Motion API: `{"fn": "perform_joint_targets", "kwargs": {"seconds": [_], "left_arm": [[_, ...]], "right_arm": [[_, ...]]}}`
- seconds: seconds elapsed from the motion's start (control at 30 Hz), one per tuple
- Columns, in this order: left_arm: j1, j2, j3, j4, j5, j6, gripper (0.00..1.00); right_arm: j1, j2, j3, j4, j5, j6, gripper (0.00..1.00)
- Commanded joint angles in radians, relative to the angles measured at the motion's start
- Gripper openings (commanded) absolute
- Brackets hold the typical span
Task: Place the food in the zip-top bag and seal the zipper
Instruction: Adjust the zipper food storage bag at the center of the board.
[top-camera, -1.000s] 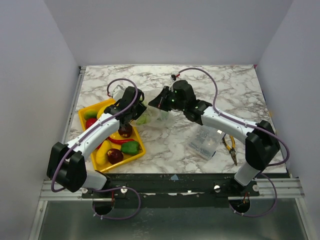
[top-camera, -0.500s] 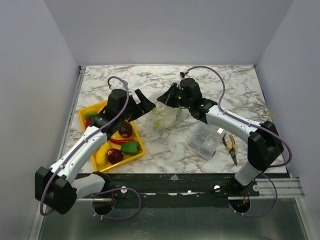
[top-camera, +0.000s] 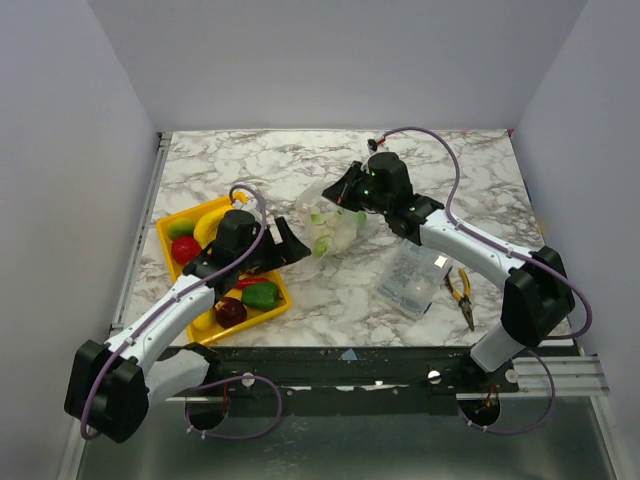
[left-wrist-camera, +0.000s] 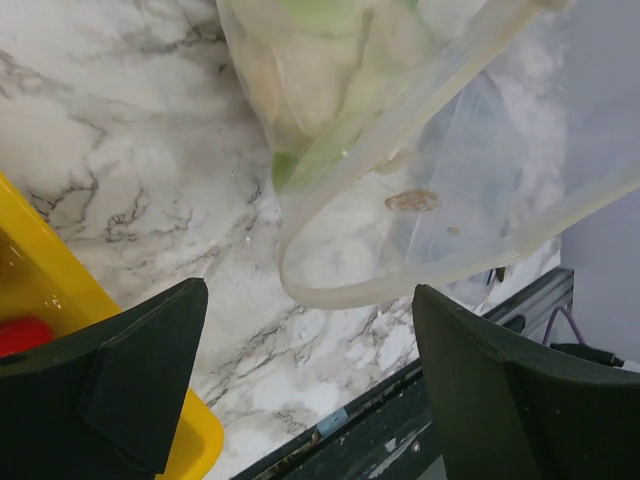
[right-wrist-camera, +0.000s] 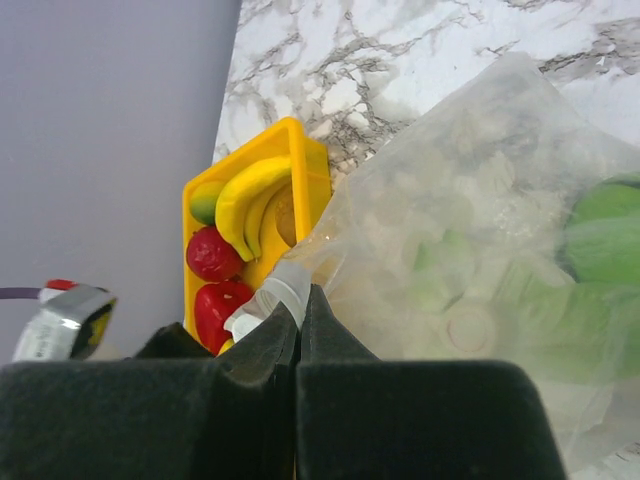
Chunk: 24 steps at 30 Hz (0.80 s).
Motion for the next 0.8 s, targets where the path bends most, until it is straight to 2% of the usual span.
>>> {"fn": "perform_joint_targets", "kwargs": {"seconds": [0.0, 0.1, 0.17, 0.2, 0.27, 0.33, 0.5, 0.63, 0.77], "left_arm": [[-0.019, 0.071, -0.01, 0.119, 0.104, -0.031, 0.77], [-0.019, 0.149, 0.035, 0.099, 0.091, 0.005, 0.63], [-0.019, 0.2, 0.083, 0.063, 0.093, 0.023, 0.47], [-0.019, 0.216, 0.106, 0.06, 0.105, 0.029, 0.43], [-0.02, 0.232, 0.126, 0.097, 0.147, 0.017, 0.42], [-0.021, 0.251, 0.158, 0.114, 0.182, 0.019, 0.35], [-0.027, 0.265, 0.263, 0.07, 0.245, 0.031, 0.0], [-0.03, 0.2, 0.308, 0.05, 0.271, 0.005, 0.0], [-0.033, 0.145, 0.34, 0.142, 0.404, -0.181, 0.0]], "right_arm": [[-0.005, -0.04, 0.009, 0.002, 0.012, 0.001, 0.01], [-0.005, -0.043, 0.012, -0.001, 0.016, 0.004, 0.0], [-0.006, -0.046, 0.013, -0.001, 0.029, 0.001, 0.01], [-0.005, -0.048, 0.014, -0.03, 0.038, 0.0, 0.01], [-0.005, -0.053, 0.014, -0.055, 0.061, -0.002, 0.01], [-0.005, -0.063, 0.01, -0.06, 0.082, -0.001, 0.0], [-0.005, -0.08, 0.024, -0.1, 0.134, -0.002, 0.01], [-0.006, -0.105, 0.051, -0.165, 0.21, -0.028, 0.01], [-0.005, -0.134, 0.102, -0.253, 0.315, -0.096, 0.01]]}}
